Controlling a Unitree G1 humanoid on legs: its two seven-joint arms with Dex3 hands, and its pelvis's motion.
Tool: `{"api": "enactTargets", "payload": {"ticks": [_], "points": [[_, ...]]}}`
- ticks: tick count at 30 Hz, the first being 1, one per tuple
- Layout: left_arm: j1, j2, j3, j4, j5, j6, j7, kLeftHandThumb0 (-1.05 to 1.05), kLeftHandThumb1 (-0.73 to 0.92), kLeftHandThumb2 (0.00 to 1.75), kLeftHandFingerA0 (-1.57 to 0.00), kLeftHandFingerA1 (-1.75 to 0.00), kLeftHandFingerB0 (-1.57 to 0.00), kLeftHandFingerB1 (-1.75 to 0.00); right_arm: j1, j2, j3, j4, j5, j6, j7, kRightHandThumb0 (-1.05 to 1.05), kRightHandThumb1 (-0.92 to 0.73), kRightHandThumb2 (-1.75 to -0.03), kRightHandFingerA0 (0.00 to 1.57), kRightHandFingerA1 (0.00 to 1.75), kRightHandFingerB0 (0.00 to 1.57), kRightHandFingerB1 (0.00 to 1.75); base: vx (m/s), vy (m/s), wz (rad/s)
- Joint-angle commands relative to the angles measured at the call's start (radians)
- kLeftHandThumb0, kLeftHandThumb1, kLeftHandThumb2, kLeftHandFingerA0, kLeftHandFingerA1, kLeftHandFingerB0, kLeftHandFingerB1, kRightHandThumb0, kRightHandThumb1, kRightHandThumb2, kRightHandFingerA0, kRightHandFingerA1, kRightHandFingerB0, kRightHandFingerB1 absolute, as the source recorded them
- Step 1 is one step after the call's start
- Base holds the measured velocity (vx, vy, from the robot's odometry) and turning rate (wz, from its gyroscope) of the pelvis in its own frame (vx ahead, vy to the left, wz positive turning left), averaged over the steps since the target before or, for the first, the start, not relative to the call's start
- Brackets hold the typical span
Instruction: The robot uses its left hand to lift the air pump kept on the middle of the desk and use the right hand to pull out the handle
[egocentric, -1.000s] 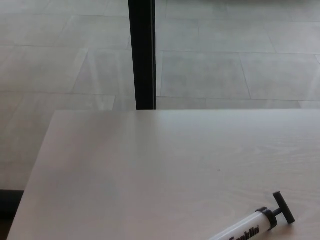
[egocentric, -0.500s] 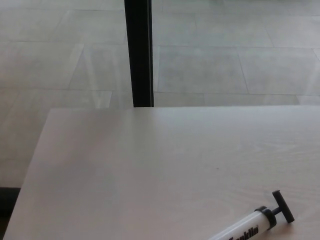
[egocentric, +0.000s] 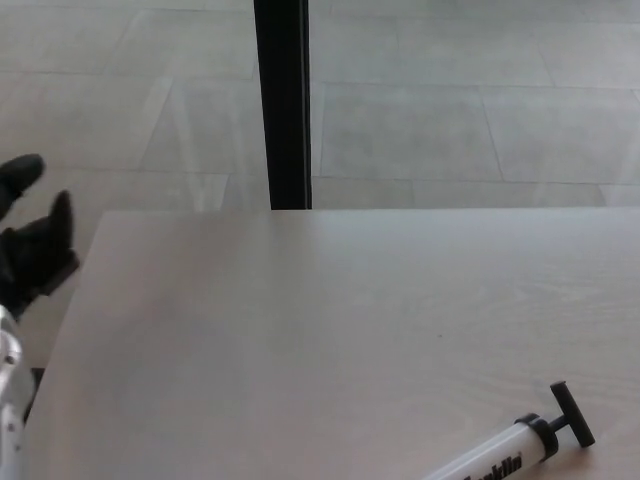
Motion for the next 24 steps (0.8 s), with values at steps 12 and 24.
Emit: {"api": "enactTargets", "payload": {"ticks": [12,24], "points": [[-0.114,-0.234,-0.814,-0.052,0.445,0.293,0.036,-0.46,0.49,0.97,-0.29,-0.67,-0.22,-0.58,-0.021,0.134,0.237,-0.148,-0.094,0.079,-0.084,-0.48,-0.75,-0.62,0.5,0.61,0.34,0.39,0.0,0.0,0.0],[-0.293,-0.253,-1.188,0.034,0.69,0.51,-0.031,-0.63,0.68,0.58,-0.4,-1.1,-0.31,-0.58,-0.048,0.122,0.241,-0.108,-0.074,0.074,-0.099,-0.51,-0.74,-0.62,0.5,0.71,0.35,0.4,0.0,0.0,0.0]]}}
